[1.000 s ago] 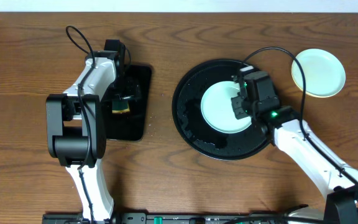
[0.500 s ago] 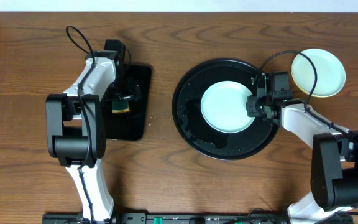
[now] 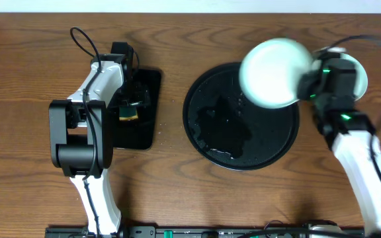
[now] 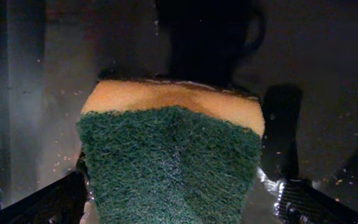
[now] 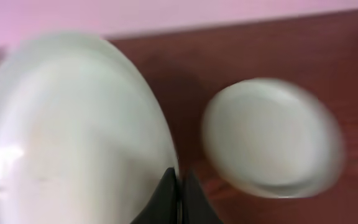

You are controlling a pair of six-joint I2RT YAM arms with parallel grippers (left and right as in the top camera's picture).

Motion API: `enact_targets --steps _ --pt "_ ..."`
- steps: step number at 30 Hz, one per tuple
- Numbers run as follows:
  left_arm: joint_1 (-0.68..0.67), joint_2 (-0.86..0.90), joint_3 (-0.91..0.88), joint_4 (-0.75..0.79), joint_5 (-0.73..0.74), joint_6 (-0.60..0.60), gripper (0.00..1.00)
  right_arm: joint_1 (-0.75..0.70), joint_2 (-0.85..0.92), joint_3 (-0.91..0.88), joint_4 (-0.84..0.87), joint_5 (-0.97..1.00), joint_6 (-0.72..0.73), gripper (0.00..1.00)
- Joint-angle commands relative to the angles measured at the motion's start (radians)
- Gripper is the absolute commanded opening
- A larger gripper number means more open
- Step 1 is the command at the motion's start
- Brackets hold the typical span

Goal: Clean dirty plates on tray and stack at the side
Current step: 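Carry the mint plate right and stack it on the plates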

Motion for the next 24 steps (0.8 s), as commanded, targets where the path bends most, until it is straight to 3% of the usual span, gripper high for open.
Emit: enact_targets --steps 1,8,13,15,17,18,20,24 --pt "0.0 0.011 -0.006 -0.002 -0.013 0.01 0.96 -0.111 0.002 0.001 0.02 0.197 0.087 0.01" --pt "0.0 0.011 -0.006 -0.002 -0.013 0.01 0.96 -0.319 0.138 0.001 0.167 0.175 0.134 0.01" --pt "0.0 0.011 -0.006 -0.002 -0.013 0.01 0.96 -0.385 0.272 0.001 0.296 0.128 0.134 0.02" --pt "0.0 0.011 -0.006 -0.002 -0.013 0.01 0.96 -0.399 0.329 0.001 0.35 0.127 0.133 0.09" --pt "0.0 0.011 -0.006 -0.002 -0.013 0.01 0.96 -0.403 0.358 0.001 0.395 0.12 0.109 0.33" --pt "0.0 0.011 -0.006 -0.002 -0.013 0.01 0.96 -0.403 0.374 0.001 0.426 0.072 0.044 0.52" --pt "0.0 0.011 -0.006 -0.002 -0.013 0.01 0.96 -0.402 0.373 0.002 0.439 -0.05 -0.041 0.63" --pt "0.0 0.011 -0.006 -0.002 -0.013 0.01 0.96 -0.391 0.358 0.058 0.318 -0.269 -0.058 0.71"
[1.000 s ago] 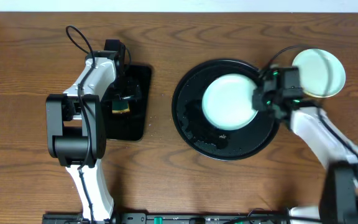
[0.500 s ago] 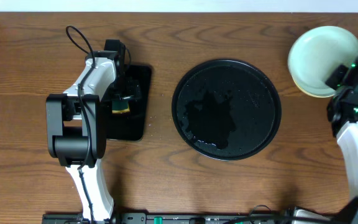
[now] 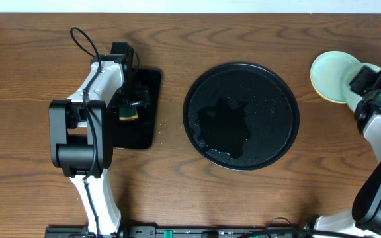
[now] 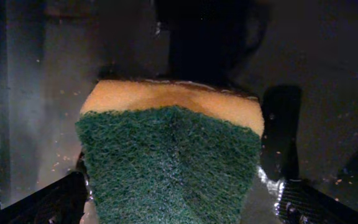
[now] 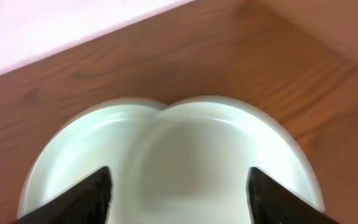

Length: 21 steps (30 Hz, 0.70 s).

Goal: Clean dirty plates on tray and stack at the side
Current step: 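Carry the mint plate right and stack it on the plates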

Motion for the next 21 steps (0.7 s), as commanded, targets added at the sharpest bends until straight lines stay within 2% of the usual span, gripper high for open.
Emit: enact_targets --steps 1,5,7,10,19,21 --pt "0.0 0.011 -0.006 -0.002 -0.013 0.01 0.96 0.017 -0.014 0.072 -0.115 -0.164 -0.048 0.71" --pt "0.0 0.011 -0.006 -0.002 -0.013 0.01 0.96 0.021 -0.013 0.103 -0.235 -0.094 -0.043 0.69" --pt "0.0 0.011 -0.006 -0.002 -0.013 0.01 0.96 -0.002 -0.007 0.102 -0.294 -0.003 -0.039 0.71" --pt "0.0 0.011 -0.006 -0.002 -0.013 0.01 0.96 -0.064 0.003 0.102 -0.328 0.012 0.019 0.7" --pt "0.0 0.011 -0.006 -0.002 -0.013 0.01 0.96 -0.363 0.022 0.102 -0.452 0.011 0.2 0.62" --pt "0.0 0.011 -0.006 -0.002 -0.013 0.01 0.96 -0.426 0.045 0.102 -0.454 -0.022 0.206 0.57"
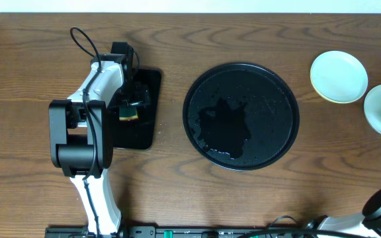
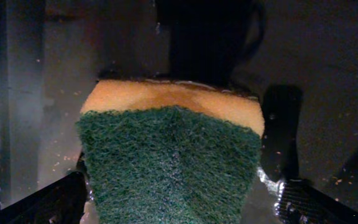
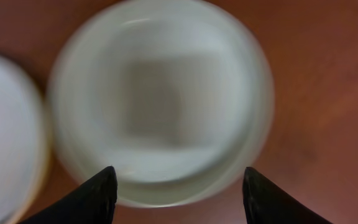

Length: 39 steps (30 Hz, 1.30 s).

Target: Clean dirty plates on tray and stack at the side

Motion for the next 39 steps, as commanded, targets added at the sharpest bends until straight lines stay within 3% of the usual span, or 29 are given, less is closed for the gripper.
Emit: enact_targets --steps 1,3,10,11,13,20,27,30,34,39 --pt "0.0 0.011 -0.006 -0.002 -0.013 0.01 0.96 -0.097 0.053 0.014 -0.001 -0.043 0.067 0.54" --pt "0.0 0.011 -0.006 -0.002 -0.013 0.01 0.96 -0.13 0.089 0.014 0.014 -0.087 0.068 0.48" --pt "0.0 0.011 -0.006 -0.002 -0.013 0.01 0.96 -0.125 0.259 0.014 0.145 -0.106 0.073 0.46" --pt "0.0 0.011 -0.006 -0.002 -0.013 0.01 0.96 -0.123 0.278 0.014 0.153 -0.097 0.073 0.37" --pt "0.0 0.011 -0.006 -0.002 -0.013 0.01 0.96 -0.126 0.283 0.014 0.143 -0.048 0.073 0.01" --pt "0.0 0.011 -0.006 -0.002 -0.013 0.01 0.96 -0.136 0.08 0.014 0.116 -0.031 0.096 0.01" --pt "0.0 0.011 -0.006 -0.002 -0.013 0.01 0.96 -0.027 -0.139 0.014 0.119 -0.037 0.096 0.01" --pt "0.0 0.011 -0.006 -0.002 -0.013 0.01 0.96 0.077 -0.132 0.014 0.146 -0.11 0.097 0.01" --pt "0.0 0.011 -0.006 -0.002 -0.013 0.01 0.96 0.214 -0.048 0.014 0.202 -0.061 0.087 0.01" --pt "0.0 0.011 -0.006 -0.002 -0.013 0.01 0.96 0.313 0.133 0.014 0.386 -0.052 0.04 0.01"
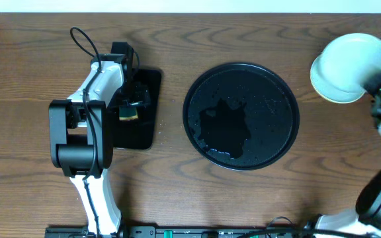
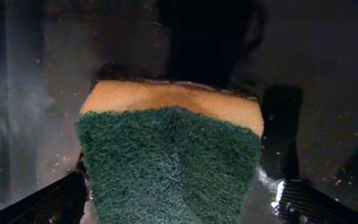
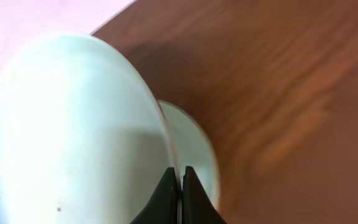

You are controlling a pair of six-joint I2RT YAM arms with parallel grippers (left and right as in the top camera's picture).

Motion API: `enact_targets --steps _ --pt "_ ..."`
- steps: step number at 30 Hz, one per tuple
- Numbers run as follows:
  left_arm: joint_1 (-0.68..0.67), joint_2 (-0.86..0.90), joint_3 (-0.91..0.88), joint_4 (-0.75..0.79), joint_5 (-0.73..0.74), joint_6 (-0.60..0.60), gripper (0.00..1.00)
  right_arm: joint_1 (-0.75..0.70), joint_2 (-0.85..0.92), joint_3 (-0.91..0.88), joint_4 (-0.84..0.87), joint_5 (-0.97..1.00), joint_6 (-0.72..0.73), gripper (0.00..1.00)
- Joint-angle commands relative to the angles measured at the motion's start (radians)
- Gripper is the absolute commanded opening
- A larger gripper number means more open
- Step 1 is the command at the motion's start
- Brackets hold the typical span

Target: Clean dirty plates on tray and stack at the side

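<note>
My right gripper is shut on the rim of a white plate, holding it tilted at the table's far right. Partly under it on the wood lies a second white plate, whose edge shows past the held plate as a lower plate. The round black tray in the middle holds only water. My left gripper is open round a yellow sponge with a green scrub face, a gap showing at the right finger.
The sponge rests in a small black rectangular dish left of the round tray. My left arm stands over that dish. The table's back edge runs just behind the plates at the right.
My right gripper was open over a plate lying near the right edge, beside the other plate. Now it is shut on that plate's rim, held tilted above the other one. The left arm is unchanged.
At first my right gripper held a plate over the tray's right side, with another plate on the table beyond. Then it was open over two overlapping plates. Later the plates lay apart, gripper open above one. Now it holds that one over the other.
</note>
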Motion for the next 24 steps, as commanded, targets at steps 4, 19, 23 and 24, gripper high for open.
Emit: enact_targets --steps 4,19,23,24 --pt "0.0 0.011 -0.006 -0.002 -0.013 0.01 0.96 0.047 0.185 0.003 0.136 0.078 -0.037 0.03" --pt "0.0 0.011 -0.006 -0.002 -0.013 0.01 0.96 0.1 0.198 0.003 0.161 -0.058 -0.349 0.13" --pt "0.0 0.011 -0.006 -0.002 -0.013 0.01 0.96 0.107 0.233 0.003 0.115 -0.058 -0.345 0.01" --pt "0.0 0.011 -0.006 -0.002 -0.013 0.01 0.96 0.107 0.25 0.003 0.098 -0.055 -0.342 0.01"
